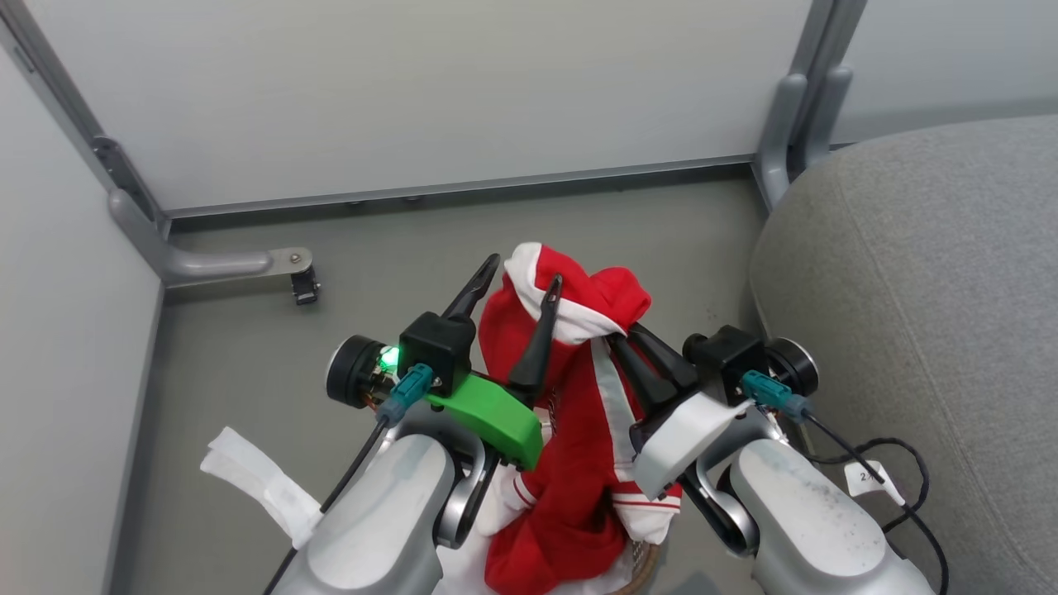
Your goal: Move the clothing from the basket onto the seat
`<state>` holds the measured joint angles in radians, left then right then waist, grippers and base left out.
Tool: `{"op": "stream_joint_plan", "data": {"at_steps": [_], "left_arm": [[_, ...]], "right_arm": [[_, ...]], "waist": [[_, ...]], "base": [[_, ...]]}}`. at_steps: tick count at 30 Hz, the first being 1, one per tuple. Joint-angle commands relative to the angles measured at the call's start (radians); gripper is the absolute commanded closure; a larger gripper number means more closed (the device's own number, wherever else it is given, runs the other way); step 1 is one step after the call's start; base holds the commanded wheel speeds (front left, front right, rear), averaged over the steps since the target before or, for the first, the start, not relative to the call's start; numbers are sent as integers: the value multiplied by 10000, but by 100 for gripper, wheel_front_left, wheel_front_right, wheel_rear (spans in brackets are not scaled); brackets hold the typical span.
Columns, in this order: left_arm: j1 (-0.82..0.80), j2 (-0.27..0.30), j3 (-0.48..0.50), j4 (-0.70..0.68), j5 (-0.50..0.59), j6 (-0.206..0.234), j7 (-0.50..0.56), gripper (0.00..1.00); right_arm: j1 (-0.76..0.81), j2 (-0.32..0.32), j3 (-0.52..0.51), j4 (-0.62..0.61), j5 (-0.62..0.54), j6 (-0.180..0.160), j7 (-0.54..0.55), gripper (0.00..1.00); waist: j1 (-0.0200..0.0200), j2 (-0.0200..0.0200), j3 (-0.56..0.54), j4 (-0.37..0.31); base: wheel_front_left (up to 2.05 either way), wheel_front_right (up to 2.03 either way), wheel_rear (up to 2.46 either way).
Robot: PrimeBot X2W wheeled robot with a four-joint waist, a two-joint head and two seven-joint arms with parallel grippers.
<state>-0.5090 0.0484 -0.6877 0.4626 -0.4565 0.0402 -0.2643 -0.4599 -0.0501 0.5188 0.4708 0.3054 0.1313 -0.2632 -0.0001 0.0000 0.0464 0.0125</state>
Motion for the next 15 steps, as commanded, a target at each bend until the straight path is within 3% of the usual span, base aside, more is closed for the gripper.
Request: {"op": "stream_joint_plan", "data": {"at_steps": [1,15], "left_arm": [[172,53,200,48,151,24,-2,0],[750,76,1523,136,1306,-428,-2,0]], "right_arm": [[117,-30,-119,-159,-102,-10,-22,100],[469,-21,-1187,-1297,-239,-10,-22,100]], "waist": [[1,0,166,-631],[1,0,846,-3544]], "base": [[0,0,0],[0,0,0]]}}
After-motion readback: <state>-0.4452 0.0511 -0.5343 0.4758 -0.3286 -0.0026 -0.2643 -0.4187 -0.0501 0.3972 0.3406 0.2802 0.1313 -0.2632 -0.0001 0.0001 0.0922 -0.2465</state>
